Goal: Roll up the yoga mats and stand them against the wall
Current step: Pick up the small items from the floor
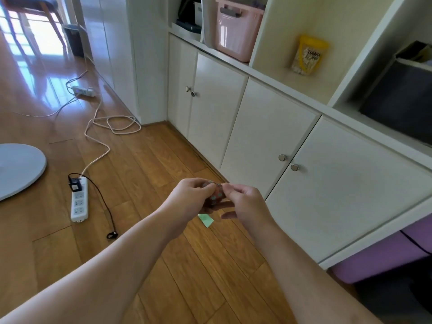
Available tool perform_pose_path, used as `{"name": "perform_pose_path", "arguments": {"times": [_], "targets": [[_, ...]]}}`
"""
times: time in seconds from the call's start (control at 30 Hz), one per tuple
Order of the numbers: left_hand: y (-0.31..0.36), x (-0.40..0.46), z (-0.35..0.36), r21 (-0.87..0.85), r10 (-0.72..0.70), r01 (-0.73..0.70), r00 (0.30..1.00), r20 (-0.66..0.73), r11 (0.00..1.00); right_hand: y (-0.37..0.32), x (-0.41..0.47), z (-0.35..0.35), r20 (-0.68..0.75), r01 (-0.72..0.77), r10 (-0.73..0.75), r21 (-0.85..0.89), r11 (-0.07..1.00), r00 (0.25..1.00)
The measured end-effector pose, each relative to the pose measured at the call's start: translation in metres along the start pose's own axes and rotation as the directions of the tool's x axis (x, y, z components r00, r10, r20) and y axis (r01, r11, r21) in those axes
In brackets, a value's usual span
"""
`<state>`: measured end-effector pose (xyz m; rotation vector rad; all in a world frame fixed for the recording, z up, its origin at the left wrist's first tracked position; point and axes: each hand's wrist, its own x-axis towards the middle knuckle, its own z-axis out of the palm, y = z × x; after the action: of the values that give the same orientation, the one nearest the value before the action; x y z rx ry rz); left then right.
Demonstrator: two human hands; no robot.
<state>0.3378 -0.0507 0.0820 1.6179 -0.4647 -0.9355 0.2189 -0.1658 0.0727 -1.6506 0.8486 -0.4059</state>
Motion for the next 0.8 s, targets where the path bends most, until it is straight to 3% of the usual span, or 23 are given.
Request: {"name": "perform_pose_path", "arguments": {"times": [0.07, 0.17, 0.33, 0.47, 0.6, 0.8], "targets": [[-0.009, 0.016, -0.006, -0.059, -0.071, 0.068, 0.996, -0.052, 0.996, 0.013, 0.015, 0.007, -0.018, -0.074, 0.074, -0.023, 0.997, 0.997], [-0.028, 0.049, -0.016, -0.117, -0.156, 0.147, 0.985, -0.072, 0.982, 0.048, 0.048, 0.018, -0.022, -0.135, 0.135, -0.305, 0.943, 0.991], [-0.079, 0.128, -0.029, -0.128, -0.246, 0.231, 0.963, -0.114, 0.964, 0.129, 0.126, 0.046, 0.016, -0.189, 0.276, -0.692, 0.697, 0.961], [-0.123, 0.188, -0.035, -0.209, -0.282, 0.254, 0.952, -0.116, 0.944, 0.211, 0.208, 0.083, 0.034, -0.186, 0.322, -0.758, 0.625, 0.946], [-0.181, 0.233, -0.038, -0.265, -0.326, 0.285, 0.937, -0.124, 0.921, 0.286, 0.281, 0.113, -0.072, -0.257, 0.307, -0.74, 0.622, 0.949], [-0.196, 0.264, -0.05, -0.272, -0.312, 0.282, 0.947, -0.075, 0.92, 0.337, 0.285, 0.118, -0.1, -0.207, 0.238, -0.852, 0.481, 0.966]]}}
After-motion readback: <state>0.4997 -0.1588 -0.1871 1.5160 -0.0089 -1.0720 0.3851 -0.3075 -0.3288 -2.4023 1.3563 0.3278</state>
